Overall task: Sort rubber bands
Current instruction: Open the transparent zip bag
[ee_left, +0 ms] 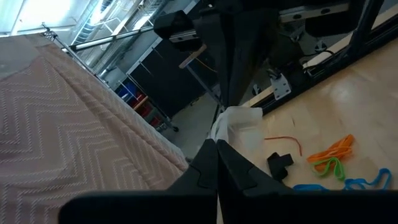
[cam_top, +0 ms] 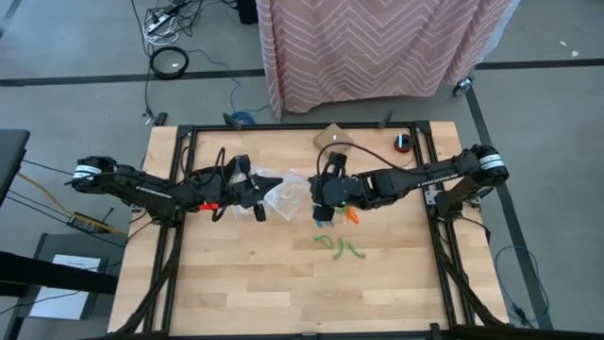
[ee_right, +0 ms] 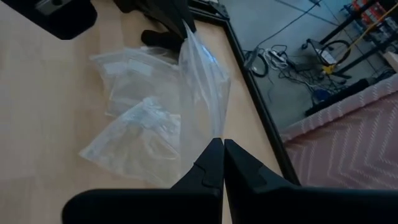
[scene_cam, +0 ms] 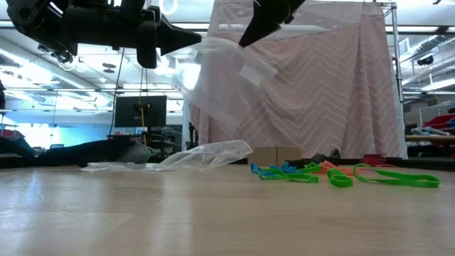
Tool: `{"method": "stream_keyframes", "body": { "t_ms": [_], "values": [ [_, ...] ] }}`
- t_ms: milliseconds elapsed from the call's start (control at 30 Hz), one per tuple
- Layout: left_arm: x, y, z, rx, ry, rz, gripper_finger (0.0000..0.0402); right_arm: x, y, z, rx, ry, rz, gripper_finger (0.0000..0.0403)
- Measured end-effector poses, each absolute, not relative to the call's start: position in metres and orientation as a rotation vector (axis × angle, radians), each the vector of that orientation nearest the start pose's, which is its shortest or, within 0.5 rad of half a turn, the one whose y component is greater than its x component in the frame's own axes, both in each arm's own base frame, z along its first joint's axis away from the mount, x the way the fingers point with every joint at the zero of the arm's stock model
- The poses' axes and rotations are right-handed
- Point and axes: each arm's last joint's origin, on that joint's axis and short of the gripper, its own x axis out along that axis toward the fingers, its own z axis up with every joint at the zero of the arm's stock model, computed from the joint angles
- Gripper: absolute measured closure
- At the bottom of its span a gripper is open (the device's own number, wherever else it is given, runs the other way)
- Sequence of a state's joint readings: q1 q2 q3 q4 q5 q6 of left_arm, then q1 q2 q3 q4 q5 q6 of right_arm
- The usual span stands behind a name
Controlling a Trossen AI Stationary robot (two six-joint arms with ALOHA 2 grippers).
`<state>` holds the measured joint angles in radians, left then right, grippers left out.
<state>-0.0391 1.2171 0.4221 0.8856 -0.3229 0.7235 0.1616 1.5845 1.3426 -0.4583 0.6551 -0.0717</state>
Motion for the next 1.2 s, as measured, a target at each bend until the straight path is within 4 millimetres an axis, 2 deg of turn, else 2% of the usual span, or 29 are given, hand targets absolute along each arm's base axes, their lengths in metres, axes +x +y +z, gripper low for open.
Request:
{"method": "stream_keyframes", "body": {
  "t_ms": [333,633,1000,1200],
  "values": [
    [0.238,0.0,0.227,0.672,0.007,0.298,0.0401,0.347,0.04,0.307,-0.281,0.633,-0.382,0.0403],
    [0.238,0.0,0.228,0.647,-0.008,0.297,0.0401,0.347,0.037,0.278,-0.265,0.609,-0.369,0.0403],
    [0.245,-0.002,0.22,0.588,-0.029,0.261,0.0401,0.352,0.028,0.281,-0.263,0.537,-0.396,0.0403],
    [0.25,-0.001,0.215,0.578,-0.026,0.282,0.0401,0.353,0.029,0.282,-0.247,0.517,-0.372,0.0403]
  ]
}}
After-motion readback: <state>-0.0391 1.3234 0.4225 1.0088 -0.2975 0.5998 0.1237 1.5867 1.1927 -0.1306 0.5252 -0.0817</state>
